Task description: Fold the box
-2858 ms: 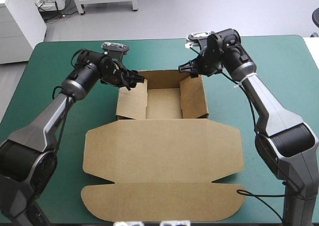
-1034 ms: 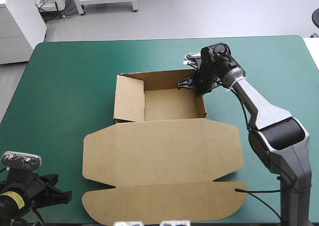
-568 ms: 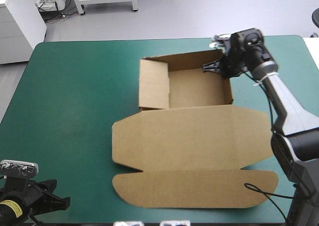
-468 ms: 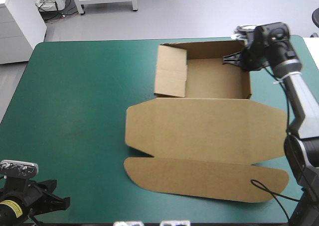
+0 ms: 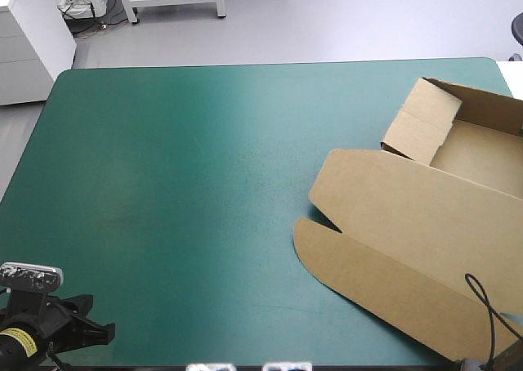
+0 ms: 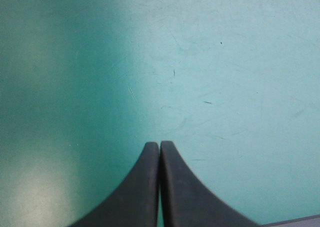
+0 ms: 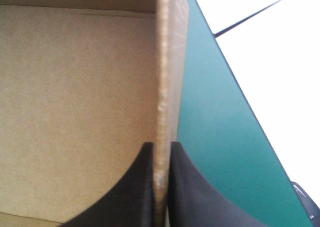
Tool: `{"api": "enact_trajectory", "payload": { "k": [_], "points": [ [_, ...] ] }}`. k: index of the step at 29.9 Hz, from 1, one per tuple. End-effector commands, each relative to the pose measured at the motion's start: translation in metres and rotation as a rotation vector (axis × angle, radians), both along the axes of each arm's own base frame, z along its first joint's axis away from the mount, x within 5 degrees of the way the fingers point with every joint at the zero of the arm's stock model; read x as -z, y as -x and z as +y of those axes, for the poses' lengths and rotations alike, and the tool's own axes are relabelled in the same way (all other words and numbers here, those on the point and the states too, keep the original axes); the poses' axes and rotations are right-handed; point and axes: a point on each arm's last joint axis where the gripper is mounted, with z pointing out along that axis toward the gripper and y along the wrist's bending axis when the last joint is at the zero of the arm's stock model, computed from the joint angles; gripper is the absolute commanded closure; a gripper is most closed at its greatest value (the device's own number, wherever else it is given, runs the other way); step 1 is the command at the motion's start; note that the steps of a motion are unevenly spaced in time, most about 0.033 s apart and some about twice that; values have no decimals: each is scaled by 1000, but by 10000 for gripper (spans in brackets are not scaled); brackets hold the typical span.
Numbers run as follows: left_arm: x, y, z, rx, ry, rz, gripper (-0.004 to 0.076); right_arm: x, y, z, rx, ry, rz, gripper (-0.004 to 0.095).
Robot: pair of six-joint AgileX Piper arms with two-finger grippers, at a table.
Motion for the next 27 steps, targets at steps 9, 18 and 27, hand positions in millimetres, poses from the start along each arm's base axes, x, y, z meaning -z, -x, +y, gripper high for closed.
{"api": "enact_trajectory", "payload": {
  "k": [9, 18, 27],
  "points": [
    [-6, 1, 0, -23, 22, 0, 734, 18, 0, -33, 44, -10, 19, 691],
    [-6, 0, 1, -28, 12, -4, 734, 11, -5, -35, 2, 16, 3, 408],
    [-6, 0, 1, -25, 9, -5, 734, -60, 21, -14, -2, 56, -181, 414]
  ]
}}
